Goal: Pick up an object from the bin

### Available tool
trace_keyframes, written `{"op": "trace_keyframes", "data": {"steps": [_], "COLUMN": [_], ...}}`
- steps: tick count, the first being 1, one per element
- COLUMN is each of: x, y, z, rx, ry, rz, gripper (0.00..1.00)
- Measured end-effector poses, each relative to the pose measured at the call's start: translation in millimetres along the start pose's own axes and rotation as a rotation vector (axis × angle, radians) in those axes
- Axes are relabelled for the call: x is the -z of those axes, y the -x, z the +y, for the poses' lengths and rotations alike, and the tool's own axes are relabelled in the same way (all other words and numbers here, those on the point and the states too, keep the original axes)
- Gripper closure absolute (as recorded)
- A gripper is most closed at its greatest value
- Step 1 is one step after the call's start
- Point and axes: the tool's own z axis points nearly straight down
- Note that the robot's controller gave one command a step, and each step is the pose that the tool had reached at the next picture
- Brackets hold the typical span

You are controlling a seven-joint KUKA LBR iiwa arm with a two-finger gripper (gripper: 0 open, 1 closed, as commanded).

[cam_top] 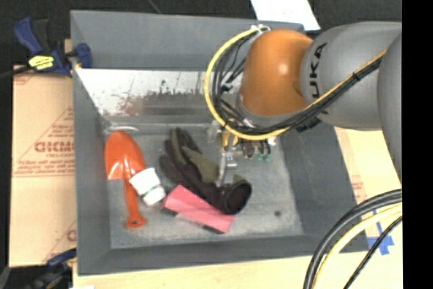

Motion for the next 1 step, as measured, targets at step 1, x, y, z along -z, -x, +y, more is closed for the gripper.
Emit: {"op": "trace_keyframes", "data": {"steps": [1], "x": [0.0], "y": [0.0], "z": [0.0], "rx": [0.000], "ry": [0.000], "rz": [0.000], "gripper": [0.00]}}
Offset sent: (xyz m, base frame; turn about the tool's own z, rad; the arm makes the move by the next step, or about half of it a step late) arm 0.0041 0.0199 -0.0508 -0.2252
